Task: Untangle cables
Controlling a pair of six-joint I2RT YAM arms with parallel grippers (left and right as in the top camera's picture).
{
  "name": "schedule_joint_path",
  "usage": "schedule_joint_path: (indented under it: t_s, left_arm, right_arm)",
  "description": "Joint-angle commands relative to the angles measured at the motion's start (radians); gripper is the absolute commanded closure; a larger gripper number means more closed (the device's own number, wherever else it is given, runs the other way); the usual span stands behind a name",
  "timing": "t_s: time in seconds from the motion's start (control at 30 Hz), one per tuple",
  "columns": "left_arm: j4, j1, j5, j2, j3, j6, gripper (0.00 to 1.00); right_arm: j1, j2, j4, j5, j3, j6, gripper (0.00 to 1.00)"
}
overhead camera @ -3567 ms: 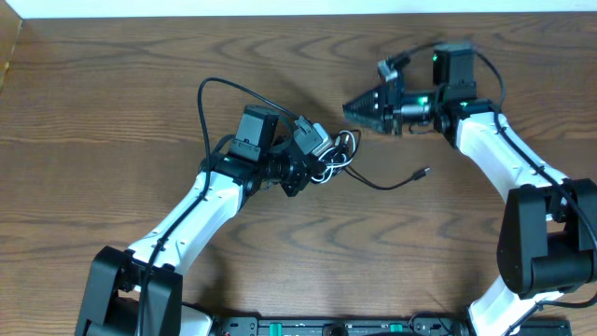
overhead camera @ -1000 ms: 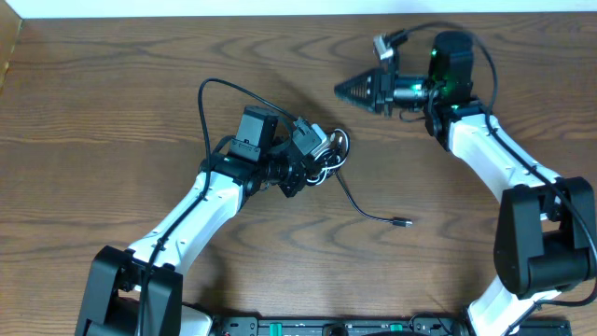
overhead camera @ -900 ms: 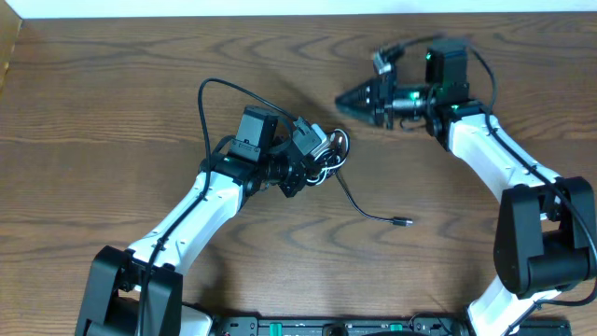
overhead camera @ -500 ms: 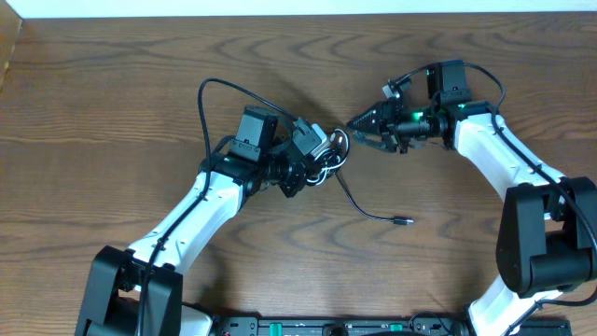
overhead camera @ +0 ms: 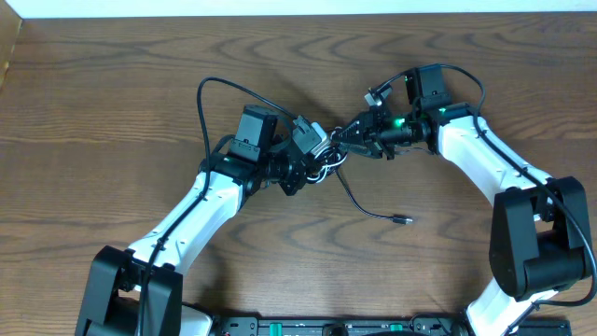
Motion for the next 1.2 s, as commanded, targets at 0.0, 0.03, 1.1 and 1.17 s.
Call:
schedule_joint_path:
  t_s: [0.0,0.03,1.1,1.17]
  left_arm:
    - [0.006,-0.001,0.017,0.005,-0.002,0.013,0.92]
    - [0.006,-0.001,0.017,0.005,-0.002,0.013,0.92]
    - [0.007,0.0,0.017,0.005,-0.002,0.013,0.92]
    - [0.007,0.0,0.016,0.005,-0.002,0.013,0.92]
  right_arm:
    - [0.005,-0.002,0.013,-0.004,0.003,0.011,0.76]
    - [0.005,-0.002,0.017,-0.006,0.003,0.013,0.79]
    - [0.069,-0.001,0.324,0.019,-0.093,0.147,0.92]
    - [0.07,-0.001,0.395,-0.034,-0.118,0.151,0.93]
